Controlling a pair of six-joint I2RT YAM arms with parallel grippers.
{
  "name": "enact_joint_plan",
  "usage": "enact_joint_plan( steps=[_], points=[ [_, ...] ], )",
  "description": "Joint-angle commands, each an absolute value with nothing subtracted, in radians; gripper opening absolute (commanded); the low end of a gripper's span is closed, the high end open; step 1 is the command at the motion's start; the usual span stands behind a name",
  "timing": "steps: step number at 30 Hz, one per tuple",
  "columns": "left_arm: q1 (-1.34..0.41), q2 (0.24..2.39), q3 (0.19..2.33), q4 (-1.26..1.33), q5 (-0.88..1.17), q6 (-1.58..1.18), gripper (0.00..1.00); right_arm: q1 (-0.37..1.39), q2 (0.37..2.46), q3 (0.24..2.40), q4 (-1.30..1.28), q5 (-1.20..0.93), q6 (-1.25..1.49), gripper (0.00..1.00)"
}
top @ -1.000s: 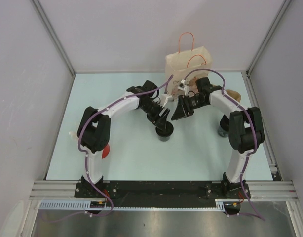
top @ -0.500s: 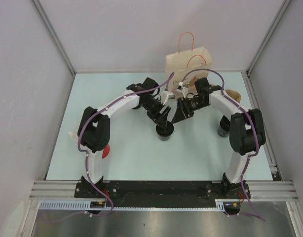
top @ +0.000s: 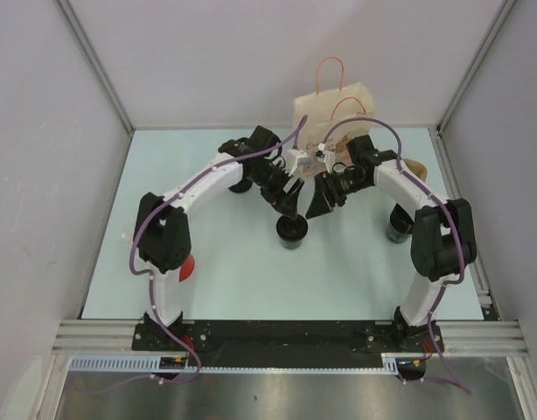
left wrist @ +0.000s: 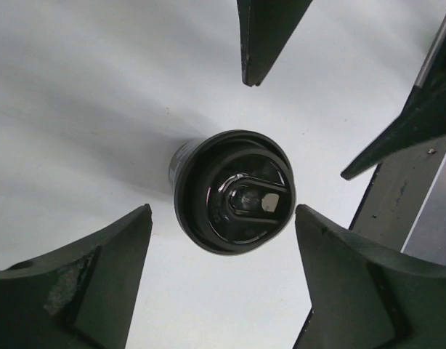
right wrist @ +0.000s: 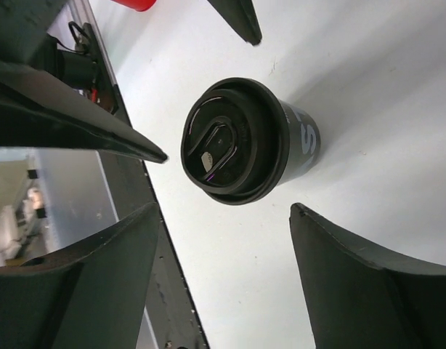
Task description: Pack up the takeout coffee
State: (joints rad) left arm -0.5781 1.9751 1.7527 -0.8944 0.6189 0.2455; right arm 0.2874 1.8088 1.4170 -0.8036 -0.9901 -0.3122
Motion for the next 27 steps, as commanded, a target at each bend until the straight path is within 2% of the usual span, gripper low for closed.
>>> enact_joint_plan(
  steps=[1, 8, 9, 11, 18, 22, 27],
  points=[
    [-0.546, 1.846, 1.833, -0.914, 0.617, 0.250, 0.87, 0.281, 1.697, 1.422, -0.819, -0.942, -0.389, 0.80],
    [-0.421, 1.705, 1.798, -0.887, 0.630, 0.212, 0.95, 0.282, 1.609, 1.422, -0.900, -0.919, -0.524, 0.92],
    [-0.405, 1.691, 1.787, -0.878, 0.638, 0.209, 0.99, 0.282, 1.600, 1.424, -0.910, -0.917, -0.547, 0.92],
    [-0.362, 1.636, 1.783, -0.870, 0.655, 0.195, 0.99, 0.285, 1.577, 1.422, -0.934, -0.911, -0.578, 1.00],
    [-0.272, 1.470, 1.756, -0.861, 0.533, 0.196, 0.99, 0.359, 1.516, 1.410, -0.974, -0.830, -0.687, 1.00],
    [-0.259, 1.431, 1.802, -0.951, 0.347, 0.225, 0.99, 0.481, 1.491, 1.410, -0.942, -0.611, -0.756, 1.00],
    [-0.229, 1.375, 1.744, -0.986, 0.310, 0.238, 0.99, 0.618, 1.506, 1.411, -0.878, -0.454, -0.799, 0.99]
  ],
)
